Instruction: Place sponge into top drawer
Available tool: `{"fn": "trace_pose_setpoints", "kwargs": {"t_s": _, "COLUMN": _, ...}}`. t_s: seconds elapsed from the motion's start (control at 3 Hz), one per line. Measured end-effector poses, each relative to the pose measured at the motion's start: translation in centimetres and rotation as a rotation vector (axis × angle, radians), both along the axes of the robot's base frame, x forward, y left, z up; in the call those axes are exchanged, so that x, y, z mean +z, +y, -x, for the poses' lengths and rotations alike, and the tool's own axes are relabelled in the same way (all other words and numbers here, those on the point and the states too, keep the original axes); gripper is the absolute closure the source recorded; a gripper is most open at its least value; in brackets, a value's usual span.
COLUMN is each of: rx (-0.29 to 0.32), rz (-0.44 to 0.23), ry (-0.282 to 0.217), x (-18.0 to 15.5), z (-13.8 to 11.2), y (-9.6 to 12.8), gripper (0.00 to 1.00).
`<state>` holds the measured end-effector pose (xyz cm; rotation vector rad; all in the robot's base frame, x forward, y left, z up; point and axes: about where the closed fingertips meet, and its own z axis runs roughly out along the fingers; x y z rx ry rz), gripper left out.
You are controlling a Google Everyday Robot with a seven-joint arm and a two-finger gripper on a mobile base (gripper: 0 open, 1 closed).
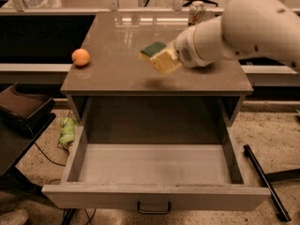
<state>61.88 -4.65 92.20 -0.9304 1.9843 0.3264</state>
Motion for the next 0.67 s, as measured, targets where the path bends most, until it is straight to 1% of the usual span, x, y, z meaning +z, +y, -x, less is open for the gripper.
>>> {"fn": "trace_pose_setpoints", "kwargs": {"t_s": 0.33, "rx": 0.047, "rz": -0.064, "ry": 0.176, "x": -8.3, "z": 8.5, "y": -3.6, "gripper": 1.0}}
{"fn": "trace_pose_setpoints", "kwargs": {"t_s": 0.67, "rx": 0.013, "rz": -0.186, "ry": 0.36, "x": -14.8, "z": 12.8, "y": -7.2, "gripper": 1.0}}
